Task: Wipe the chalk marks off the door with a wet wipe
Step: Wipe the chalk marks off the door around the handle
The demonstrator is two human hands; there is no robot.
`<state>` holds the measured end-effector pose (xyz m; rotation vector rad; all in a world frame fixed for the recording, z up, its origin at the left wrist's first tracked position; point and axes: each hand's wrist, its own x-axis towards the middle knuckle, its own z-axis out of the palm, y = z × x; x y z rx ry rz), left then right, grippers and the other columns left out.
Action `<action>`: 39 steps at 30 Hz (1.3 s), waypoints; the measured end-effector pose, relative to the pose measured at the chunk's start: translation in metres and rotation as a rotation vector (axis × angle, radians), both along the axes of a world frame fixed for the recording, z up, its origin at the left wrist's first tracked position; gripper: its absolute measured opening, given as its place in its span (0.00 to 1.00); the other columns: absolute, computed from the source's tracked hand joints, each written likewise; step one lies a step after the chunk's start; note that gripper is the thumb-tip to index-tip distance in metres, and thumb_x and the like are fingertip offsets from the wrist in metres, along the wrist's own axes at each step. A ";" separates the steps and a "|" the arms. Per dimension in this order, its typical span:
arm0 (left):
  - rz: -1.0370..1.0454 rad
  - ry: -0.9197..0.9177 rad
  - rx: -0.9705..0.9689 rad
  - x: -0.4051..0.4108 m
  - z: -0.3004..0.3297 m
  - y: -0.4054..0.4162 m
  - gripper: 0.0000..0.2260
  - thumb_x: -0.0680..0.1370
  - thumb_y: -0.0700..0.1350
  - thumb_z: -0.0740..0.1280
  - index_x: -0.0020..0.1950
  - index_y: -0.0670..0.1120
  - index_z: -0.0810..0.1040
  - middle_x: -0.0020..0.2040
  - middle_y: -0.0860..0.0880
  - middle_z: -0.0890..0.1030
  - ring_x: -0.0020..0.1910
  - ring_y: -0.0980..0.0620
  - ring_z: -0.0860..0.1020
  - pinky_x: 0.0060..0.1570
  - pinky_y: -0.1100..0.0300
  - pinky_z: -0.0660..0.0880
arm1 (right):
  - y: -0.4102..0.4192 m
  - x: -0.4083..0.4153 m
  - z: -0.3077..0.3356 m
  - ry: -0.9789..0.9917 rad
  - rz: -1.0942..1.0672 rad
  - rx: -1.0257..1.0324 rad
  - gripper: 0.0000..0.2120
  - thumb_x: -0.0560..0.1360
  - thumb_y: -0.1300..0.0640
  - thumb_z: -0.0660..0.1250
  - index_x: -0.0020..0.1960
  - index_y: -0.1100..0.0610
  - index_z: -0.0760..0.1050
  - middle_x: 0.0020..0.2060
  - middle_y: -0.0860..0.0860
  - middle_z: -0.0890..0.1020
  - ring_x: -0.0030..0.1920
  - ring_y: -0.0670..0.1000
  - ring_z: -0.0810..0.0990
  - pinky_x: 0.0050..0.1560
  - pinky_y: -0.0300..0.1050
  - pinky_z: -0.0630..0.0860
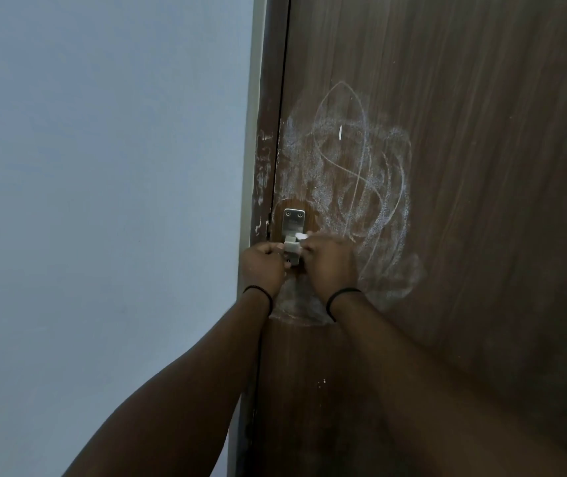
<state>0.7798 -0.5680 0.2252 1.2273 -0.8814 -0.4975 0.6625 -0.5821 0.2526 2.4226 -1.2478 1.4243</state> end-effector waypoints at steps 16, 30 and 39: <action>0.135 -0.148 -0.015 -0.007 0.009 0.000 0.11 0.81 0.47 0.64 0.55 0.46 0.84 0.48 0.47 0.85 0.46 0.52 0.80 0.46 0.61 0.76 | -0.022 -0.064 0.004 -0.061 -0.071 0.107 0.04 0.77 0.54 0.69 0.46 0.51 0.83 0.38 0.48 0.82 0.39 0.49 0.79 0.37 0.41 0.69; 0.254 -0.056 -0.152 -0.015 0.017 -0.026 0.16 0.84 0.49 0.57 0.43 0.47 0.81 0.36 0.56 0.79 0.35 0.63 0.75 0.33 0.72 0.66 | -0.044 0.025 0.037 -0.323 -0.182 0.475 0.08 0.71 0.56 0.76 0.34 0.52 0.83 0.34 0.48 0.85 0.38 0.50 0.83 0.43 0.47 0.83; 0.191 0.124 -0.242 -0.015 0.015 -0.031 0.24 0.83 0.58 0.51 0.54 0.46 0.83 0.48 0.50 0.85 0.49 0.53 0.82 0.54 0.52 0.78 | -0.037 0.030 0.051 -0.131 -0.012 -0.114 0.03 0.75 0.61 0.70 0.43 0.57 0.78 0.44 0.54 0.80 0.42 0.52 0.77 0.47 0.50 0.76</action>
